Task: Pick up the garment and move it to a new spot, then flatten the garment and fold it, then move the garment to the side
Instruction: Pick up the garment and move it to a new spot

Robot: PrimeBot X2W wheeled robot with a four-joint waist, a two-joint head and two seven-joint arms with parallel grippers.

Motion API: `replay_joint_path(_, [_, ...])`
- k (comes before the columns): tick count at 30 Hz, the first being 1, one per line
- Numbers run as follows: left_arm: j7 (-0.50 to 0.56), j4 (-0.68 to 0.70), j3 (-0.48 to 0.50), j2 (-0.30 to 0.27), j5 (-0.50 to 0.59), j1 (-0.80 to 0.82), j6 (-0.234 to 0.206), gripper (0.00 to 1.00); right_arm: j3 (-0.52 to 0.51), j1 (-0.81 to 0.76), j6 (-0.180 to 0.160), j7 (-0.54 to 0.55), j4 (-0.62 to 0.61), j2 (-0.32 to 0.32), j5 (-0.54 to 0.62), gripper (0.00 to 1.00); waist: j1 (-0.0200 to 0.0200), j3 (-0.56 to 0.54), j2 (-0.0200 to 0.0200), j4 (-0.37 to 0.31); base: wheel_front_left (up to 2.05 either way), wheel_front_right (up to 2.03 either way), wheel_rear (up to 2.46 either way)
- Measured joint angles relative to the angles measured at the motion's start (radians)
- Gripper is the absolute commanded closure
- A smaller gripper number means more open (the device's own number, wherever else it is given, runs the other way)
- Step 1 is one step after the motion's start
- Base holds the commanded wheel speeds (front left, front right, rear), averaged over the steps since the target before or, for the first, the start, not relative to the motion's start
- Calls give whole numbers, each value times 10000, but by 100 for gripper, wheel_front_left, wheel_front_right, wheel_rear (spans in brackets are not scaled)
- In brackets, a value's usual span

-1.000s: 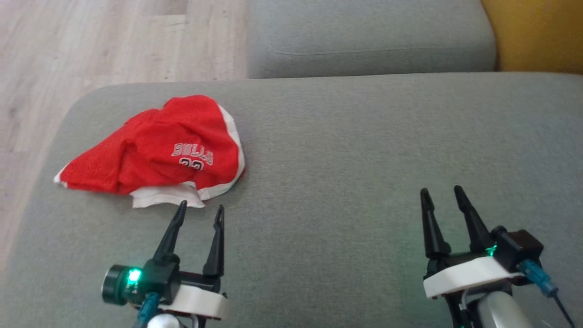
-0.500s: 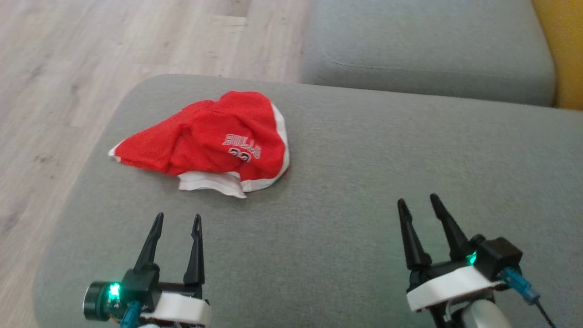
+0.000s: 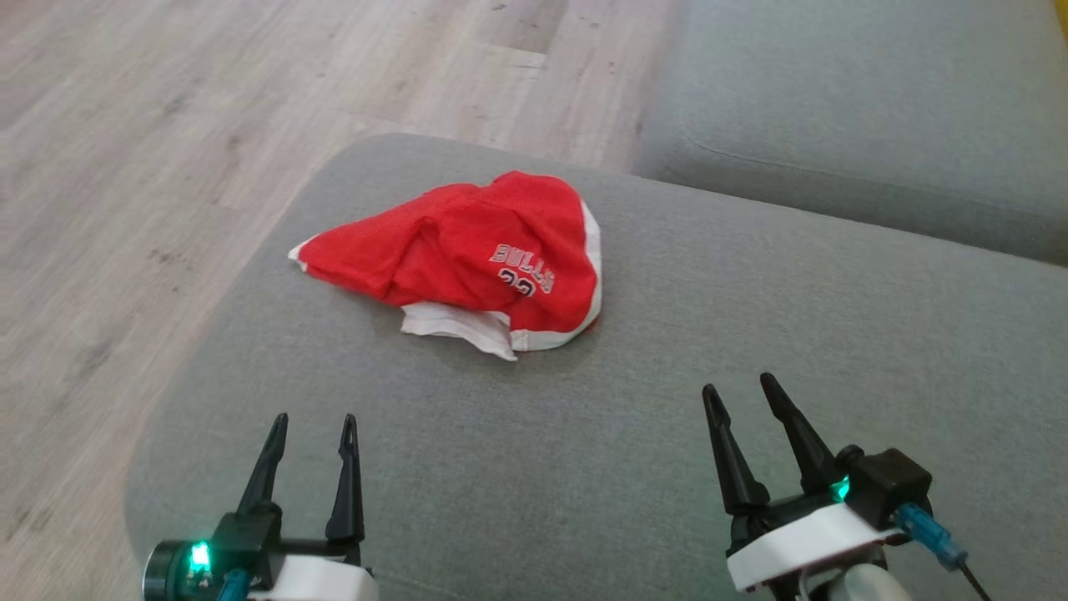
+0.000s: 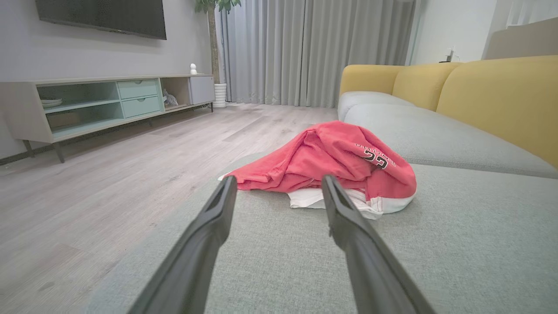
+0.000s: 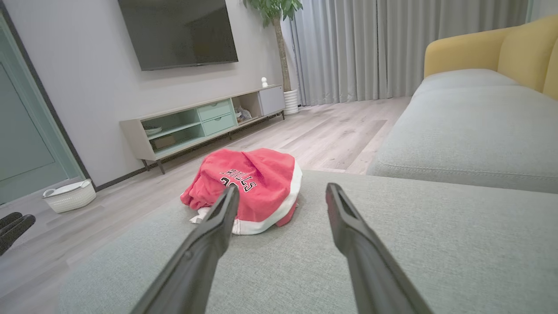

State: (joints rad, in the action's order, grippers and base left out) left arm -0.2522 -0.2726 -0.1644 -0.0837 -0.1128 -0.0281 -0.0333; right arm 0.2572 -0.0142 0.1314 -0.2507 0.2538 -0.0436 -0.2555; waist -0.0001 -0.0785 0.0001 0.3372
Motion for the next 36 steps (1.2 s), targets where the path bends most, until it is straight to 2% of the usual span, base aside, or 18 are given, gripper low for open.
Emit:
replay_joint_path(8, [2, 13, 56, -6, 13, -33, 73, 0, 242, -1, 0, 0, -13, 0, -88, 0, 0, 1, 0, 323, 0, 0, 0])
replay_joint_path(16, [2, 173, 155, -42, 88, -124, 178, 0, 360, 6, 0, 0, -31, -2, -102, 0, 0, 173, 0, -3, 0, 0, 0])
replay_joint_path(20, [0, 121, 52, -343, 221, 400, 612, 0, 355, 35, 0, 0, -107, -2, -67, 0, 0, 447, 0, -197, 0, 0, 0])
replay_joint_path(23, [157, -117, 17, -637, 226, 1836, 1060, 0, 291, 153, 0, 0, -148, -2, 107, 0, 0, 822, 0, -342, 0, 0, 0])
replay_joint_path(27, [1214, -556, -332, -1110, -150, 4648, 1505, 0, 234, 715, 0, 0, -232, -13, 399, 0, 3, 1475, 0, -554, 0, 0, 0])
replay_joint_path(29, [2056, -1007, -646, -1336, -734, 5950, 1578, 0, 234, 1030, 0, 0, -293, -15, 500, 0, 3, 1815, 0, -697, 0, 0, 0])
replay_joint_path(32, [3377, -1695, -1960, -1983, -1672, 7333, 1609, 0, 245, 1353, 0, 0, -366, -23, 548, 0, 4, 2291, -1, -971, 0, 0, 0])
replay_joint_path(36, [4650, -2617, -3321, -2817, -3258, 8281, 1657, 0, 305, 1579, 0, 0, -428, -35, 548, 0, 4, 2808, -1, -1458, 0, 0, 0])
